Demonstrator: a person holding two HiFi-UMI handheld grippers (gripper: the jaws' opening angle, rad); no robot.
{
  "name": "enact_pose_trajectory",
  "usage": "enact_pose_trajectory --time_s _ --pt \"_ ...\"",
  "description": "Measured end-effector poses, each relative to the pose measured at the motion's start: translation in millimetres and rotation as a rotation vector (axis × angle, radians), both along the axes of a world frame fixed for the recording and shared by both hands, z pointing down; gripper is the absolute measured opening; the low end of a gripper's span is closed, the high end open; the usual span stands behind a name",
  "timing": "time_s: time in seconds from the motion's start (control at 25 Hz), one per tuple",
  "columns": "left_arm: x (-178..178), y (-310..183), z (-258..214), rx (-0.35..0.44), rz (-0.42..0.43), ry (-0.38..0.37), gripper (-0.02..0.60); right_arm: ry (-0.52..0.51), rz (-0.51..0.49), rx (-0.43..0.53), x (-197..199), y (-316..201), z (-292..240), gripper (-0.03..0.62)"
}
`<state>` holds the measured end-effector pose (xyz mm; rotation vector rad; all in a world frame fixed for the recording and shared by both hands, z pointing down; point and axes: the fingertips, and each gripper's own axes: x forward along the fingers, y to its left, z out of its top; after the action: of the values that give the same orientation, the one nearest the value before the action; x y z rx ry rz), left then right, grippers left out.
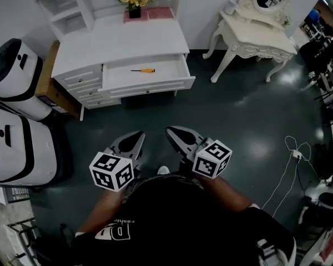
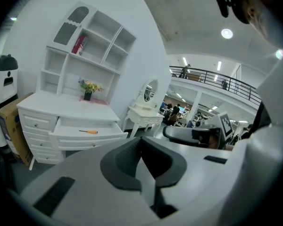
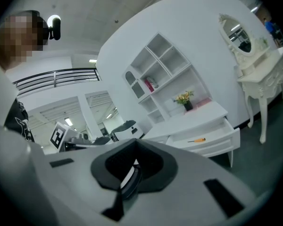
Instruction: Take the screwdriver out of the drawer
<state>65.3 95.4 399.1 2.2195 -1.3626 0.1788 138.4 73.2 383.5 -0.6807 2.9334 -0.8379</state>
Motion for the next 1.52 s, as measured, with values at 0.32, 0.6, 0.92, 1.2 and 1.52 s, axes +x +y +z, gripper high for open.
enact_pose_trajectory --time_s 0.32,0.6,0.92,1.2,1.52 --pt "8 -12 2 -0.014 0.0 -0.029 0.014 -0.024 0.013 -0.028 13 -12 7 0.009" --pt "0 -13 12 -0.035 -0.014 -0.024 0.014 -0.003 -0.002 -0.04 6 -15 16 0.009" --pt "2 -48 11 -0.014 0.025 -0.018 0.014 0.008 0.032 -0.03 8 -44 17 0.009" --pt "-5 -74 6 -0.003 0.023 -0.01 0.014 0.023 0.037 -0.032 3 -66 16 0.009" --pt "-26 -98 20 -0.028 0.008 -0.005 0.014 0.036 0.029 -0.045 -15 -97 25 0.009"
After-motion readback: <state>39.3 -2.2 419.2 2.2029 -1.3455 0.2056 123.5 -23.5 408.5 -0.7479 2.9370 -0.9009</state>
